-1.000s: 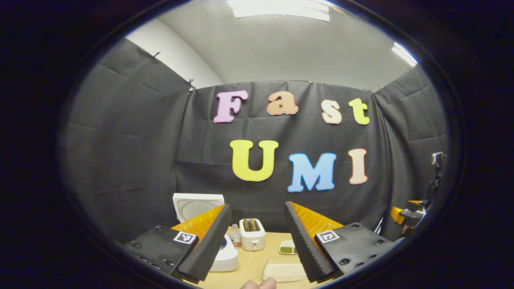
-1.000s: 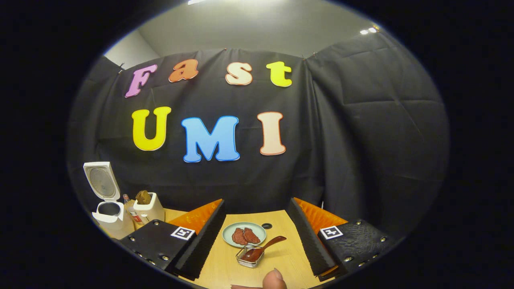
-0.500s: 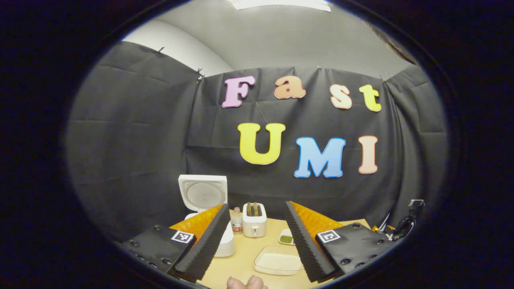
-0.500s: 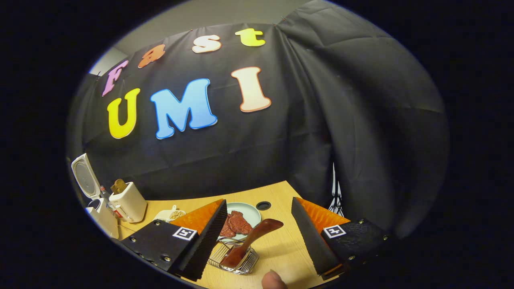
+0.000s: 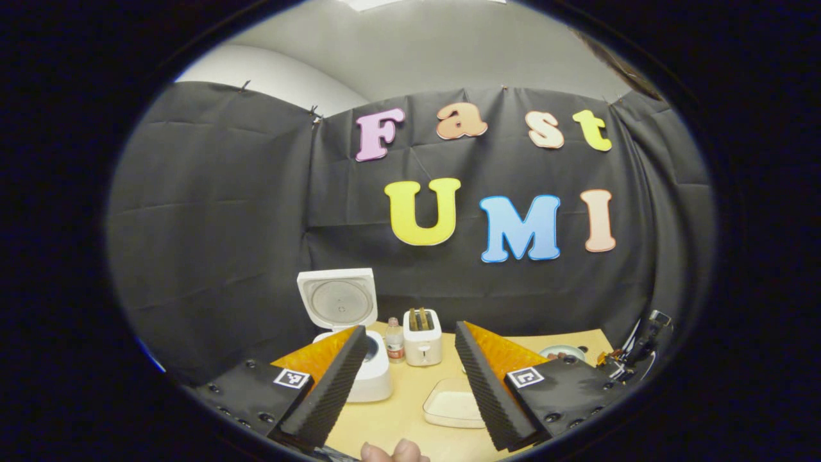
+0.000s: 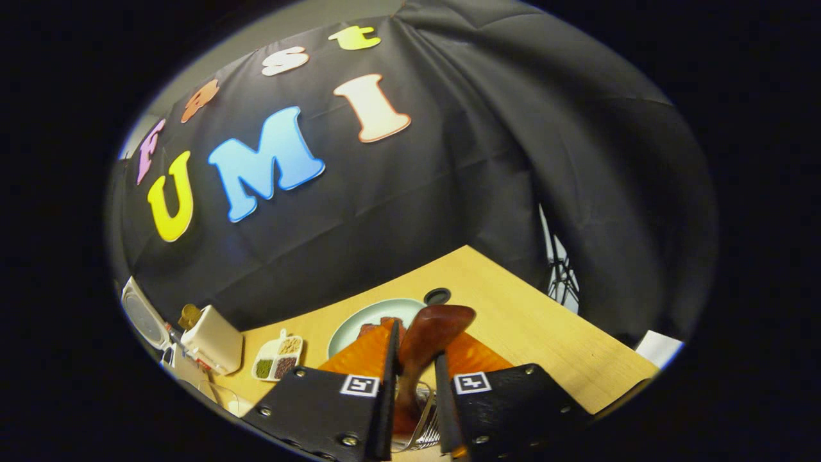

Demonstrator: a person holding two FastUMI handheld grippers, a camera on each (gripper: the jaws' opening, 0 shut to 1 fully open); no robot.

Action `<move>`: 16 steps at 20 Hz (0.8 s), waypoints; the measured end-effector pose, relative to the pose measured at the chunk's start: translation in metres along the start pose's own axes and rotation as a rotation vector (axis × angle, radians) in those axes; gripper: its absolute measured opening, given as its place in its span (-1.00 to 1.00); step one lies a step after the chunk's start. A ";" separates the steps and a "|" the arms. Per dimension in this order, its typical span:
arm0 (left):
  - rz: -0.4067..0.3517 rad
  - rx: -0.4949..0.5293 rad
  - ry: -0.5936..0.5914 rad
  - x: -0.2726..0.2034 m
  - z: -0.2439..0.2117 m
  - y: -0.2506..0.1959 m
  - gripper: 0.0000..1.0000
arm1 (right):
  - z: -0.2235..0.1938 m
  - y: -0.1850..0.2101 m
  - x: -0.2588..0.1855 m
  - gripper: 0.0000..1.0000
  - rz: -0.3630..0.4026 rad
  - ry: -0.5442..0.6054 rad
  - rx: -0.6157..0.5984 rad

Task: Close the left gripper, press the button to open the rice cooker; take a wooden spoon from the chopstick holder with the right hand, scoop a spoonful of rice and pour it into the rice cooker, then put the wooden spoon back into the chopstick holder.

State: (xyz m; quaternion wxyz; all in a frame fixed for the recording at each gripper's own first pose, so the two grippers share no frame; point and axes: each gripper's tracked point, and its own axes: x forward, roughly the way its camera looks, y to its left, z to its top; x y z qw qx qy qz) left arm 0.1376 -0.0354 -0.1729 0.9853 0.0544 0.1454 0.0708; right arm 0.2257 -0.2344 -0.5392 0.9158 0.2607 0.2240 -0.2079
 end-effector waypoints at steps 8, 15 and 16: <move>0.049 -0.019 -0.031 -0.029 0.002 0.045 0.87 | -0.014 0.019 -0.015 -0.67 0.101 0.185 0.098; -0.011 -0.107 -0.096 -0.045 -0.004 0.096 0.86 | 0.062 0.087 -0.096 -0.67 0.179 0.098 0.003; -0.029 -0.137 -0.094 -0.046 -0.008 0.106 0.87 | 0.070 0.108 -0.115 -0.67 0.205 0.095 -0.002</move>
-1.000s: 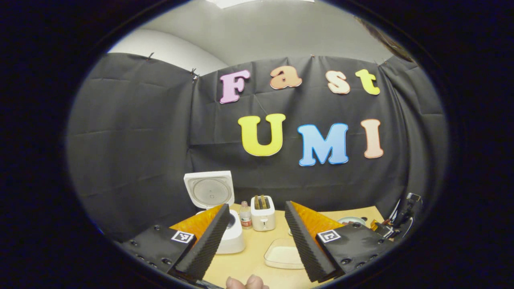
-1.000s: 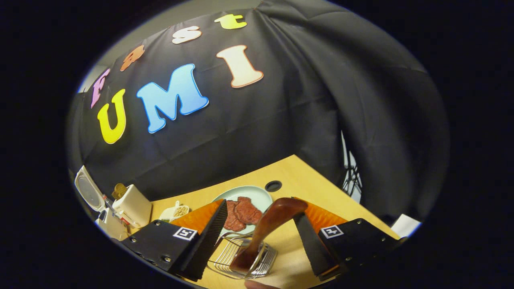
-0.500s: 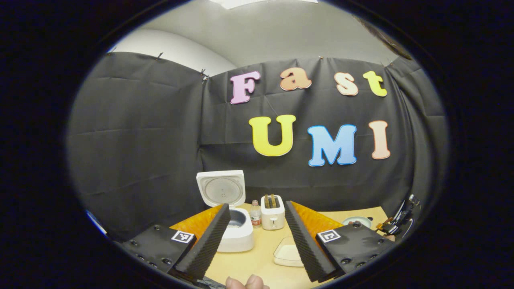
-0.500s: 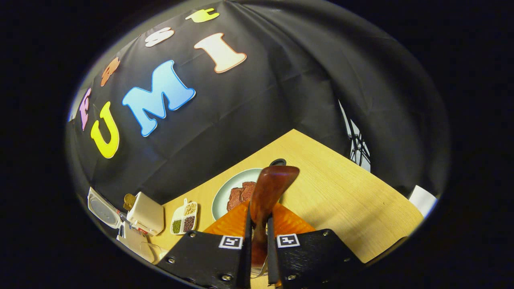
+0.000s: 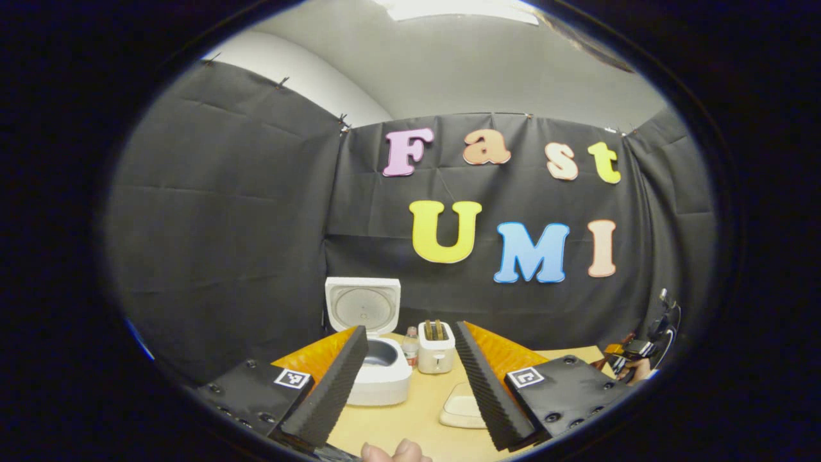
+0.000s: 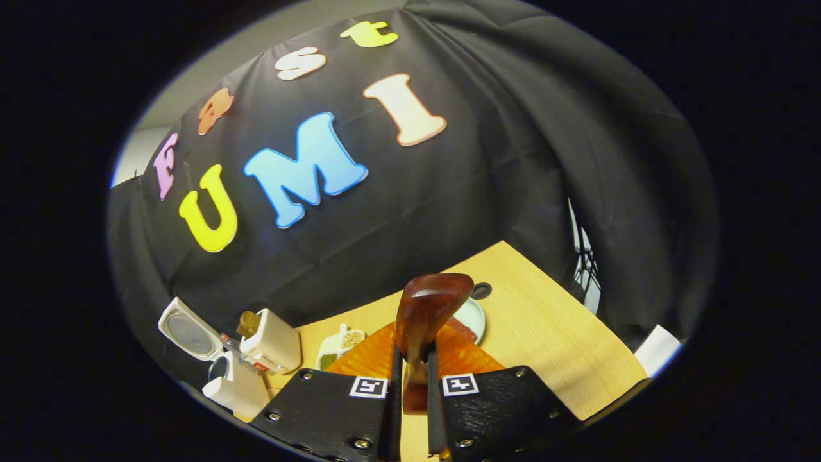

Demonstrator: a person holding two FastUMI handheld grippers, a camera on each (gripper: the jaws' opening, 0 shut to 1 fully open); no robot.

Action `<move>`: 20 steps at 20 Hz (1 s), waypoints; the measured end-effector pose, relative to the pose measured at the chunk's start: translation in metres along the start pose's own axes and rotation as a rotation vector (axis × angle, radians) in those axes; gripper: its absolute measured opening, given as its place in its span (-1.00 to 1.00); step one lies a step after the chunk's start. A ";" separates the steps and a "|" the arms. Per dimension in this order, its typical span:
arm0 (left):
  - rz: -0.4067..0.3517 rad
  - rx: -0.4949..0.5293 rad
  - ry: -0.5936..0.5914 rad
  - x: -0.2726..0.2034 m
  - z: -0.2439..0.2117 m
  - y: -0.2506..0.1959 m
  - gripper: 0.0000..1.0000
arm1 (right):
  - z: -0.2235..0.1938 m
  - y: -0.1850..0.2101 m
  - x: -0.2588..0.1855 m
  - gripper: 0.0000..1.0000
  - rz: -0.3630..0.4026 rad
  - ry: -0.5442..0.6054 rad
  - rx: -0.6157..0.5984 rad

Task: Close the left gripper, press the button to open the rice cooker; take a wooden spoon from the chopstick holder with the right hand, scoop a spoonful of rice and pour it into the rice cooker, then put the wooden spoon back into the chopstick holder.

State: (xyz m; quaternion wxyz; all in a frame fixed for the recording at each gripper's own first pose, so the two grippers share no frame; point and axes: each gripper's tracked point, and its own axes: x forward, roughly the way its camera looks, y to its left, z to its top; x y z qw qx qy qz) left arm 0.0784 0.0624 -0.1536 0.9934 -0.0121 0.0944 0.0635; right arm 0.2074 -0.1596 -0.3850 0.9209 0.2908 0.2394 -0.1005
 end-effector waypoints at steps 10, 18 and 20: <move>-0.049 -0.081 0.030 -0.008 -0.003 0.117 0.93 | -0.106 0.192 -0.016 -0.67 0.160 0.107 -0.164; 0.093 -0.072 0.111 0.026 -0.037 0.154 0.86 | -0.235 0.199 0.053 -0.67 0.171 0.273 -0.405; 0.123 -0.079 0.138 0.029 -0.049 0.159 0.86 | -0.251 0.196 0.059 -0.67 0.167 0.300 -0.435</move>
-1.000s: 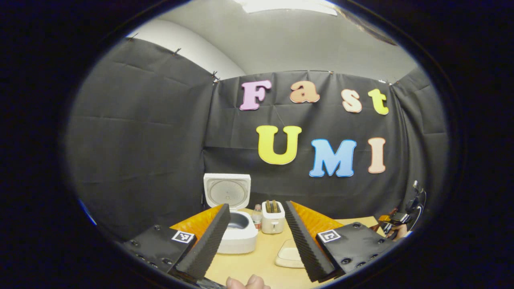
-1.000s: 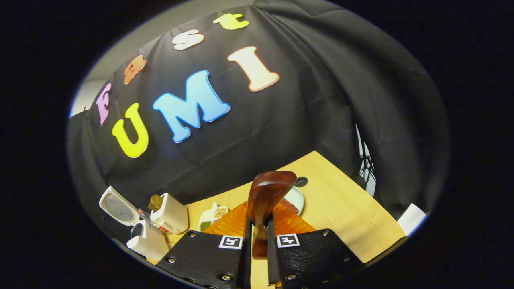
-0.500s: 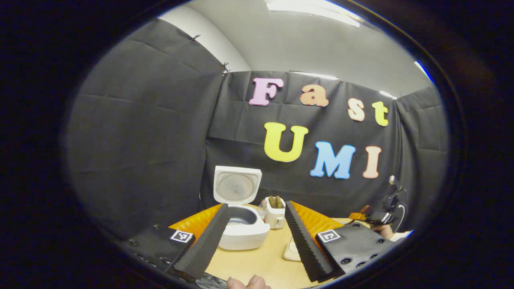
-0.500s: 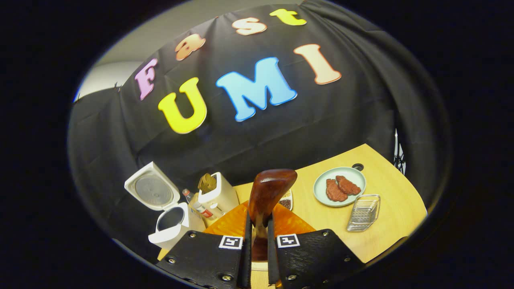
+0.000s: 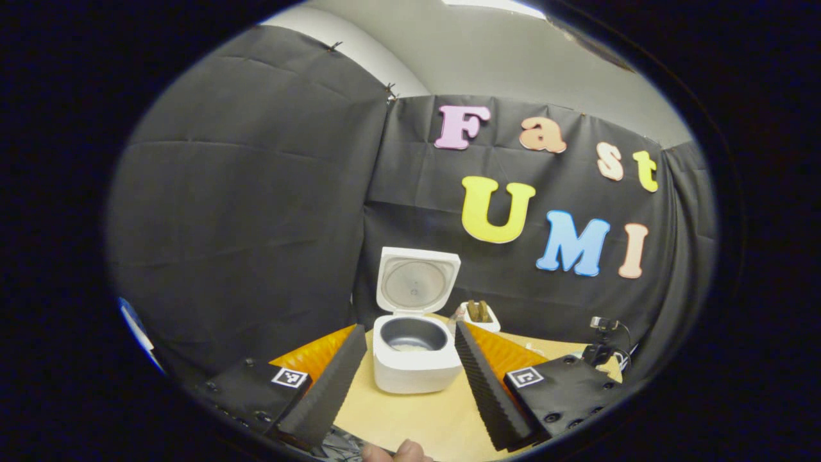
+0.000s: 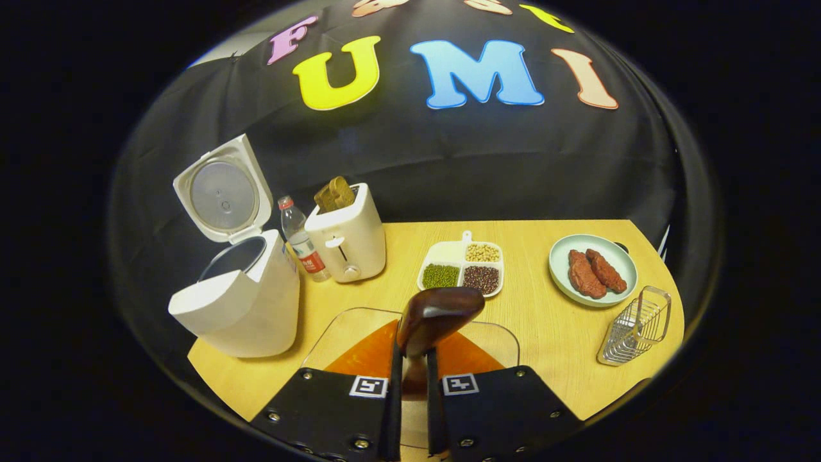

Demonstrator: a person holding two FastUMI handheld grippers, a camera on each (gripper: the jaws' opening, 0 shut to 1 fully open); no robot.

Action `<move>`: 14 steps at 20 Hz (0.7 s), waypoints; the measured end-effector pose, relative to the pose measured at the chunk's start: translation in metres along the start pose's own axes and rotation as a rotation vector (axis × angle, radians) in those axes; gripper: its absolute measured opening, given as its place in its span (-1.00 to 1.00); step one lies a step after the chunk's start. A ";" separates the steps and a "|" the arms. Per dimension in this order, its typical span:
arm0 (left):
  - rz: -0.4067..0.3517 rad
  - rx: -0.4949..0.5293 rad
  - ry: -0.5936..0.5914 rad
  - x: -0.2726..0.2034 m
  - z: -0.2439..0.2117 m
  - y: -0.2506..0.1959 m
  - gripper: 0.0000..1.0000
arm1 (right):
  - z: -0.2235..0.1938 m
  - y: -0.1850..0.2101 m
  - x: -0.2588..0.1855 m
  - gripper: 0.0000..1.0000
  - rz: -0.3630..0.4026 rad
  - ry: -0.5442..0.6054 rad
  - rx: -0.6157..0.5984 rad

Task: Close the left gripper, press the button to open the rice cooker; take a wooden spoon from the chopstick holder with the right hand, scoop a spoonful of rice and pour it into the rice cooker, then put the wooden spoon back into the chopstick holder.

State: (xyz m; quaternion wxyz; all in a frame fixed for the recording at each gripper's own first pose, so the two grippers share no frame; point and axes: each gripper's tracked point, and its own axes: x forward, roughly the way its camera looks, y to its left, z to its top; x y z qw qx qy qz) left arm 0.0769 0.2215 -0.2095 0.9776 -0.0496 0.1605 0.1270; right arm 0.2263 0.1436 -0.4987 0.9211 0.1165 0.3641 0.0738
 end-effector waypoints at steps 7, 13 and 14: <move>0.042 -0.004 -0.007 0.000 0.002 0.003 0.93 | -0.021 0.042 0.004 -0.66 0.091 0.069 0.028; 0.055 0.009 -0.030 -0.004 0.010 0.001 0.95 | -0.016 0.049 0.009 -0.66 0.162 0.114 0.251; 0.057 0.014 -0.033 -0.006 0.012 0.002 0.91 | -0.012 0.045 0.007 -0.65 0.166 0.107 0.292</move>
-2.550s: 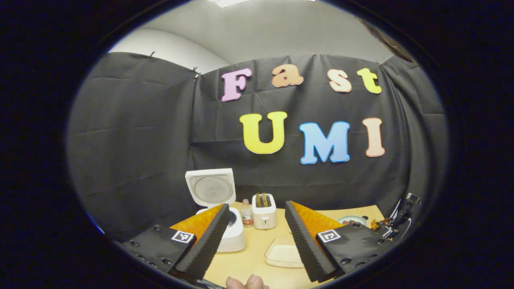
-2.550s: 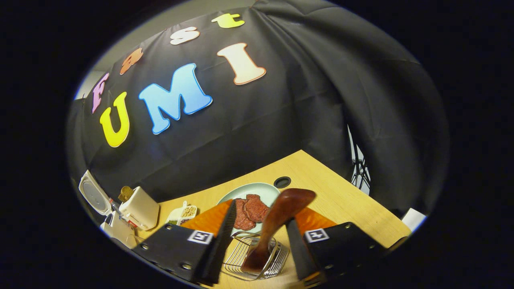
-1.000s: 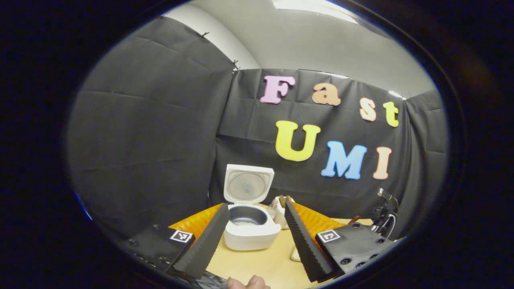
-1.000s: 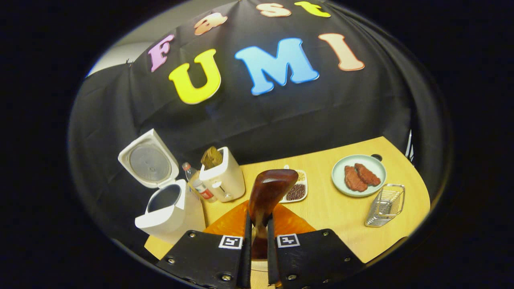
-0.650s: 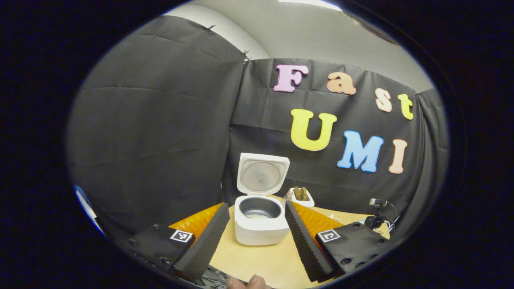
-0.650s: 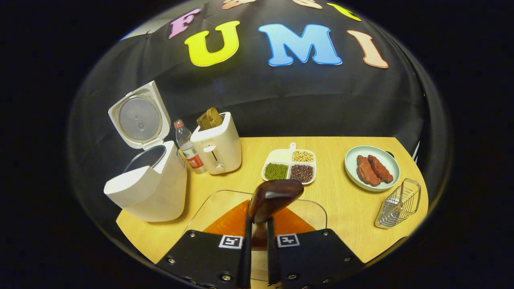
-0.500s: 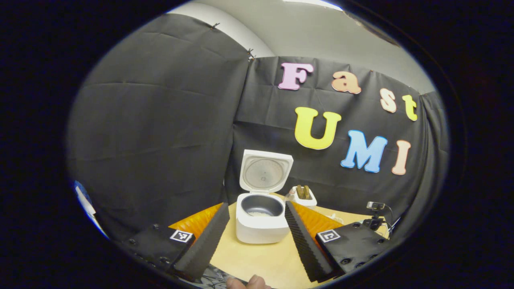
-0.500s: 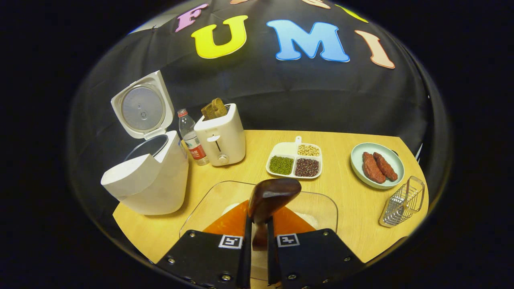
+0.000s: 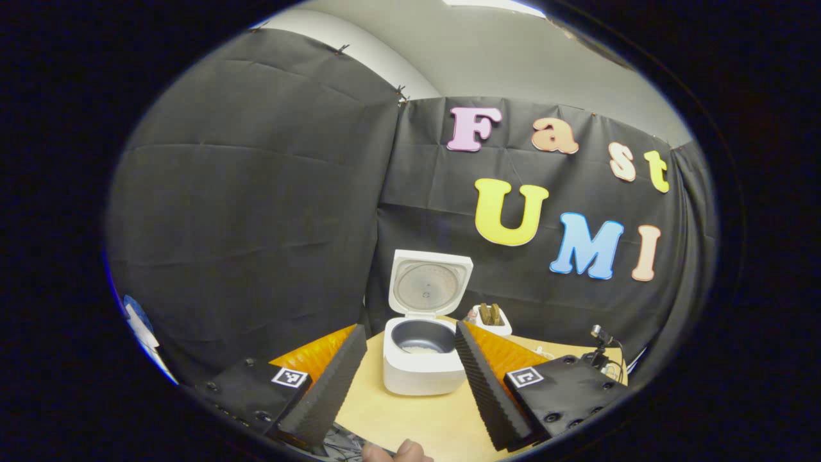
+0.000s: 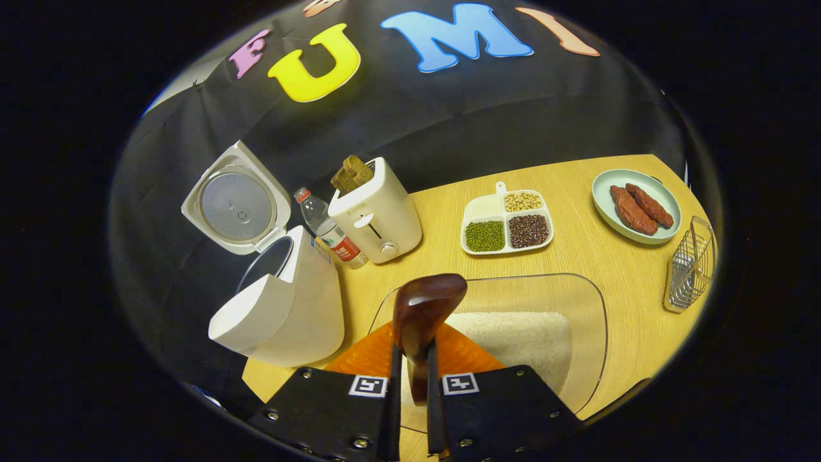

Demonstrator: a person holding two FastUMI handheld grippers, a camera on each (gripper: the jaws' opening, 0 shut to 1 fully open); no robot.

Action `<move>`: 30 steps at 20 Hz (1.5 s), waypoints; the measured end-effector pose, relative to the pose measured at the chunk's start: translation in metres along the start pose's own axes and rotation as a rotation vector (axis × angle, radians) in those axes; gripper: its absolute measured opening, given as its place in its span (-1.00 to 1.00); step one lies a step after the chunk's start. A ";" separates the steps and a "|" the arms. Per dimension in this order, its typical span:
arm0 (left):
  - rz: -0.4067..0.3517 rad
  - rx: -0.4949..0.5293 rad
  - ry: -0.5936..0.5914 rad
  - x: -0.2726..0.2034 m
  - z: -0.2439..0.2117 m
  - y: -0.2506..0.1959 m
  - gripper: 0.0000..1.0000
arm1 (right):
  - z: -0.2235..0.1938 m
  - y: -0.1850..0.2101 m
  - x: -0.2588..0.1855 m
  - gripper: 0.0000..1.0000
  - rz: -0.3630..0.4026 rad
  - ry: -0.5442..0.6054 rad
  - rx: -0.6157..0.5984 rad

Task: Close the left gripper, press the button to open the rice cooker; take a wooden spoon from the chopstick holder with the right hand, scoop a spoonful of rice and pour it into the rice cooker, then put the wooden spoon back into the chopstick holder.

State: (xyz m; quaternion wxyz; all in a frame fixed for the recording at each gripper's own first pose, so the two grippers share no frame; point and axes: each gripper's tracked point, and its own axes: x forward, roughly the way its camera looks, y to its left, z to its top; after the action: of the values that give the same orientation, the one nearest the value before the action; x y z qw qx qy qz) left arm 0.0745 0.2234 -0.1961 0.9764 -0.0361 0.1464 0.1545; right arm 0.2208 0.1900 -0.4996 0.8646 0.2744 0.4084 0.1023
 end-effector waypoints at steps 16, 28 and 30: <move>0.004 0.023 -0.058 -0.025 0.032 0.002 0.86 | 0.062 -0.015 -0.059 -0.67 0.161 -0.111 0.359; 0.046 0.026 -0.079 -0.033 0.043 0.045 0.86 | 0.092 0.090 -0.075 -0.67 0.360 -0.130 0.536; 0.057 0.019 -0.086 -0.033 0.046 0.055 0.86 | 0.099 0.125 -0.073 -0.67 0.405 -0.138 0.522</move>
State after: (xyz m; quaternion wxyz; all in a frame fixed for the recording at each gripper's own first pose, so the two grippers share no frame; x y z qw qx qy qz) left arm 0.0399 0.2718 -0.1434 0.9773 -0.0159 0.1068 0.1824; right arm 0.2552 0.2253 -0.3310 0.7528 0.5685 0.2985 0.1449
